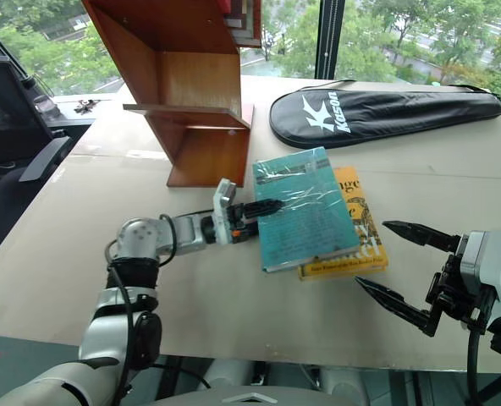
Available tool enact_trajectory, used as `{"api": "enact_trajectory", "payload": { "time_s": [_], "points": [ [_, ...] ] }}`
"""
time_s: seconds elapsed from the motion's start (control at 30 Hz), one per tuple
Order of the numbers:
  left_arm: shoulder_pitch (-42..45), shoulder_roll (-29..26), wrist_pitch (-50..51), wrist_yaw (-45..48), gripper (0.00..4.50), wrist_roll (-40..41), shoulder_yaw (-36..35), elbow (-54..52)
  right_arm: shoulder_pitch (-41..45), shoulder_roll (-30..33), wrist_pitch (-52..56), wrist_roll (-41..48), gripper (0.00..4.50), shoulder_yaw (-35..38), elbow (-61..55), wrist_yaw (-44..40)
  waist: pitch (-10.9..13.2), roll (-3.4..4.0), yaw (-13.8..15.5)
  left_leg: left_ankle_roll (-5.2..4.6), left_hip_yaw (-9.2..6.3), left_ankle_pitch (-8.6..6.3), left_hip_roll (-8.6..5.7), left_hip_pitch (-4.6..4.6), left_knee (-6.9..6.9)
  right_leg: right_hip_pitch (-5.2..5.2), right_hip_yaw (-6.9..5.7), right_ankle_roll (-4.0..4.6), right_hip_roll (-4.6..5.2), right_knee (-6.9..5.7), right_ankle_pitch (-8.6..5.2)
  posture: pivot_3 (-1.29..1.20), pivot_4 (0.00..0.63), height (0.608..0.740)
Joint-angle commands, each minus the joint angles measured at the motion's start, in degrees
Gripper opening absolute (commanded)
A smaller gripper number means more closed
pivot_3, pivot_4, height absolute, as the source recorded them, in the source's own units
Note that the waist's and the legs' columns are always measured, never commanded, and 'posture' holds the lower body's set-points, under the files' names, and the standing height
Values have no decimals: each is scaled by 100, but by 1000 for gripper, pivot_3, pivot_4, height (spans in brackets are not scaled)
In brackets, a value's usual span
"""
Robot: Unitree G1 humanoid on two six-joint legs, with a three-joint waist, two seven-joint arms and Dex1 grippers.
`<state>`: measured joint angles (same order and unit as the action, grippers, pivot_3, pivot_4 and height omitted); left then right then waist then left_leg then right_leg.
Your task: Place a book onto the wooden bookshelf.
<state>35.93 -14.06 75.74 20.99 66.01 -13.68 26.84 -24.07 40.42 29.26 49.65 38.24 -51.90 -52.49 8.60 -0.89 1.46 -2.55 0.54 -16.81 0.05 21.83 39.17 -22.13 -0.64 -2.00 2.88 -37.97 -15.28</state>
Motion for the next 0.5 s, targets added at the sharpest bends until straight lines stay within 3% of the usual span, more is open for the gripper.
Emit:
{"api": "enact_trajectory", "payload": {
  "time_s": [0.03, 0.23, 0.37, 0.5],
  "points": [
    [-29, 31, -146, 521, 2682, -238, -113, 344, -126, -16, -221, 35, 4500, 113, -156, 138, -2, 4, -39, 0, -1, 0, 0, -2, -1, 0, -1, 0, -1, -1, 0, 0, 150, 740],
    [-160, -210, 161, 1217, 16, -424, 4, 7, -231, -54, -409, -63, 4500, -89, -103, 241, -9, 10, -61, -6, -1, -3, 0, -6, -1, 3, -1, 1, -3, -3, 0, 0, 150, 740],
    [-443, -629, 800, 1194, 16, 267, -451, -1341, -262, -65, -541, -89, 4500, -114, -12, 247, -4, 4, -117, -1, -2, 0, 5, -4, -3, 0, 2, 1, -3, -2, -1, 0, 150, 740],
    [-491, -1357, 937, 1147, 16, 956, -771, -3380, -114, 30, -667, -81, 4500, -145, 243, 126, 5, -9, -78, 4, -13, 1, 9, 28, -5, -31, -2, 2, 0, -1, 0, 0, 150, 740]
  ]
}}
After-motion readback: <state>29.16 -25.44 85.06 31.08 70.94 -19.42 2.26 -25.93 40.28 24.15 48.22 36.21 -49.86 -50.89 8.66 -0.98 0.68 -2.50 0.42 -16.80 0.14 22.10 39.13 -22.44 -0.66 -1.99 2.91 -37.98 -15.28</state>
